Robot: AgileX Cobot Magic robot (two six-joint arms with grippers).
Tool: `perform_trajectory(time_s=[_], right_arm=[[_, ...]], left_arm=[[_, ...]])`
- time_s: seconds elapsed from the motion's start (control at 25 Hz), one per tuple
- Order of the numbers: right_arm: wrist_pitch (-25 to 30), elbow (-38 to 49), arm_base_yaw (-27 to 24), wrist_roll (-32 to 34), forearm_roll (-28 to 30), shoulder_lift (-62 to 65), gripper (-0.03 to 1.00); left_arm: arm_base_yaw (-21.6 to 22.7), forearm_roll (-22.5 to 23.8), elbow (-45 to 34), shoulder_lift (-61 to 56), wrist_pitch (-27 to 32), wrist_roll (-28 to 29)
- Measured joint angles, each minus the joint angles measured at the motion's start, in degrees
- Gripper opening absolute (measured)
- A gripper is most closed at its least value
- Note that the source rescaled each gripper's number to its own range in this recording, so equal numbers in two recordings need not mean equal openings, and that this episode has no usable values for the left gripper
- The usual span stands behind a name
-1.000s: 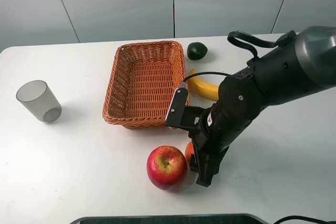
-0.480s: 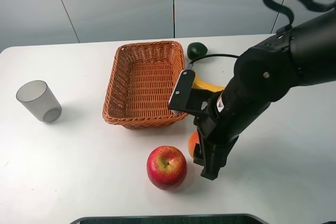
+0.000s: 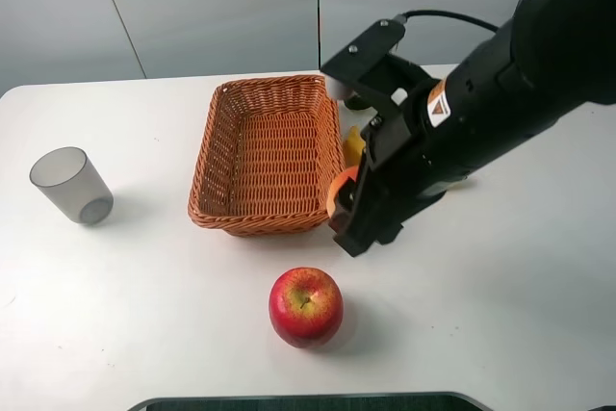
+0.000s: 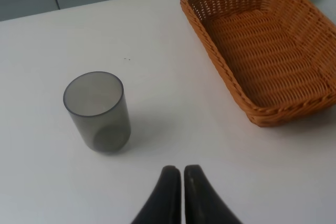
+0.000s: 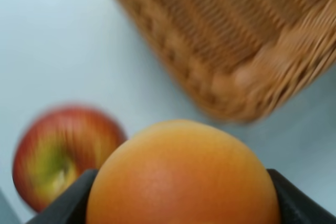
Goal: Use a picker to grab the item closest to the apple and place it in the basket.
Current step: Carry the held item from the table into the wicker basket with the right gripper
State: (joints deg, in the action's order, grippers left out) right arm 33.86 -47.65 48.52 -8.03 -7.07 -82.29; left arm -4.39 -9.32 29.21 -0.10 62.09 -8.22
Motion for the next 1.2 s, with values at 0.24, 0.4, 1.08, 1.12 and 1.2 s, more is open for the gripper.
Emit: perform_trajectory(time_s=[0.24, 0.4, 1.08, 1.12, 1.2], right_arm=[[-2.5, -10.3, -0.3, 1.9, 0.0, -5.1, 0.00], [-3.7, -18.5, -1.1, 2.2, 0.0, -11.9, 0.00], [-9.6, -27.6, -6.7, 3.3, -1.5, -30.9, 0.00], [-10.0, -27.6, -6.7, 3.3, -1.9, -31.7, 0.00], [-10.7, -27.7, -6.7, 3.4, -2.5, -33.0, 0.00]], left_arm=[[0.0, 0.0, 0.0, 0.0, 0.0, 0.0], [0.0, 0.0, 0.0, 0.0, 0.0, 0.0], [0.0, 0.0, 0.0, 0.0, 0.0, 0.0], [0.0, 0.0, 0.0, 0.0, 0.0, 0.0], [0.0, 0.0, 0.0, 0.0, 0.0, 0.0]])
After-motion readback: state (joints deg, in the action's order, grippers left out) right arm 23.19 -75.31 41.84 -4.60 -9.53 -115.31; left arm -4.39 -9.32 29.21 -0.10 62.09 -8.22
